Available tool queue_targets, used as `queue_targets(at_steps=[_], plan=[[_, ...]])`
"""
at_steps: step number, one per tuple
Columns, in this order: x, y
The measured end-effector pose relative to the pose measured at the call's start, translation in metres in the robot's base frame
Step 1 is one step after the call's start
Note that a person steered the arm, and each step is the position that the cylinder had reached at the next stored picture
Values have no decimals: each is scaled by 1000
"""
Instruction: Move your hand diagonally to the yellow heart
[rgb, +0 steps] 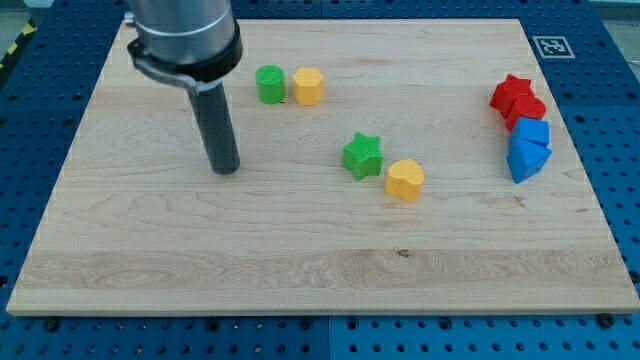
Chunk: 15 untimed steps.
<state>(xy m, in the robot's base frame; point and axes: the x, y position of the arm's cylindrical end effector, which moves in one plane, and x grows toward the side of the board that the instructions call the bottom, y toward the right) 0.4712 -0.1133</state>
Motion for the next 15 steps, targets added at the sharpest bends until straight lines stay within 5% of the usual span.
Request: queue_targets(at_steps=[5,7,12,15], plan=[[34,0],[93,20],[106,246],[86,272]])
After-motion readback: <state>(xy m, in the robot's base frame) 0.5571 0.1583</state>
